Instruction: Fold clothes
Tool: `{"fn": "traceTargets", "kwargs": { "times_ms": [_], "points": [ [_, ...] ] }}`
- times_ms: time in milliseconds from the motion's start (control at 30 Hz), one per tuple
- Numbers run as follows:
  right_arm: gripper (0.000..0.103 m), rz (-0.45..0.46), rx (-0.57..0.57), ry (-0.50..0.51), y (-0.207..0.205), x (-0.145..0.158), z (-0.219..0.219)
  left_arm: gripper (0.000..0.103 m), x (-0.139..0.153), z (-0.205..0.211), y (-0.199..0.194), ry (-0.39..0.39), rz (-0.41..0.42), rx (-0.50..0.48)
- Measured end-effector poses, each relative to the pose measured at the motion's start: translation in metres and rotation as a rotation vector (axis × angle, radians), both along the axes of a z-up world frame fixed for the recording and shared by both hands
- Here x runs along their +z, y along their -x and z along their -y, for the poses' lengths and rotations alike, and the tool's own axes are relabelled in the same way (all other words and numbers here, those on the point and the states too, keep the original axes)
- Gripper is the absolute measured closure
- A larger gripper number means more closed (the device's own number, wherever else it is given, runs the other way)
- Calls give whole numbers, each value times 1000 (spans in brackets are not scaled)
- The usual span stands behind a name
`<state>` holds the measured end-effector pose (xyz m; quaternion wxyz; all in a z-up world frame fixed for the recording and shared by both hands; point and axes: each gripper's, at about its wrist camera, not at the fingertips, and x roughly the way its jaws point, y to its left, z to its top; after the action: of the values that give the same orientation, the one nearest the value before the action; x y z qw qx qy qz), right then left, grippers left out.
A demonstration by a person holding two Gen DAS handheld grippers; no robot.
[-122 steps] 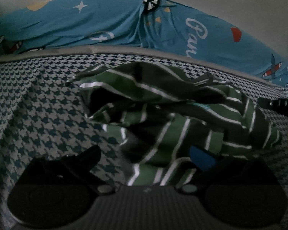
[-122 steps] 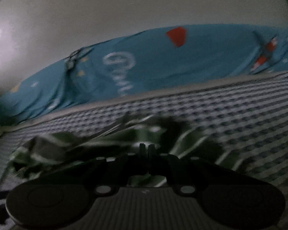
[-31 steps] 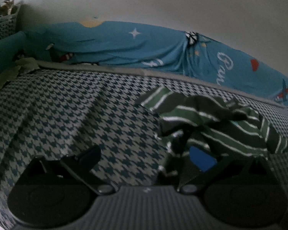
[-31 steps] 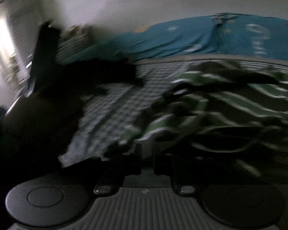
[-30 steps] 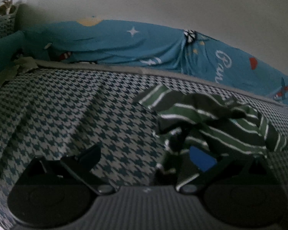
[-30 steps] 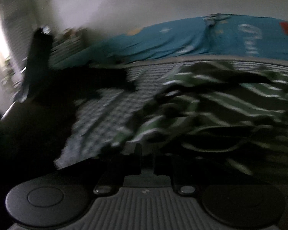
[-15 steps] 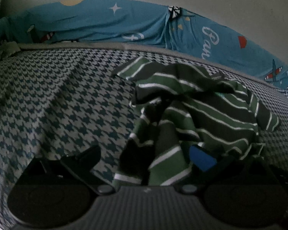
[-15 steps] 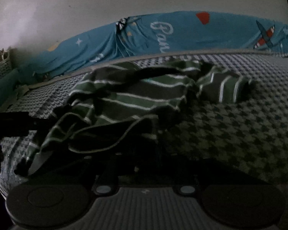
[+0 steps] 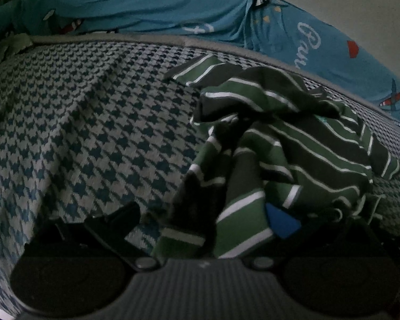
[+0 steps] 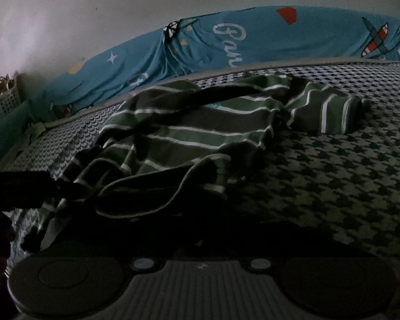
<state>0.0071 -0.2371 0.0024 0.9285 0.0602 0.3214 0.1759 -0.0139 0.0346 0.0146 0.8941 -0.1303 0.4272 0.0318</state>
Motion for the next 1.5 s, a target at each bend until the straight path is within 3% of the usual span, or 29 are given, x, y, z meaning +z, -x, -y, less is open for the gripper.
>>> {"fn": "traceTargets", "kwargs": {
  "times_ms": [167,400,700,867,1067,1200,1333,1500],
  "points": [
    [95,71,-36,-3,17,23,7,0,-1,-1,1,-10,-8,11],
    [96,249,-101,89,63,60,17,0,-2,-4,12,-15,-10,24],
    [95,169,-291,176,74,54,47,0,-3,-1,32,-20,-6,8],
    [95,182,-358,159,80,62,56,0,-2,-2,40,-14,-5,20],
    [95,218,-410,162,88,66,61,0,8,-16,45,-2,50,91],
    [95,224,-282,111,90,70,53,0,9,-26,43,18,48,122],
    [95,220,-73,95,92,68,24,0,11,-27,43,18,44,123],
    [95,190,109,91,96,58,-11,0,15,-31,41,29,47,120]
  ]
}}
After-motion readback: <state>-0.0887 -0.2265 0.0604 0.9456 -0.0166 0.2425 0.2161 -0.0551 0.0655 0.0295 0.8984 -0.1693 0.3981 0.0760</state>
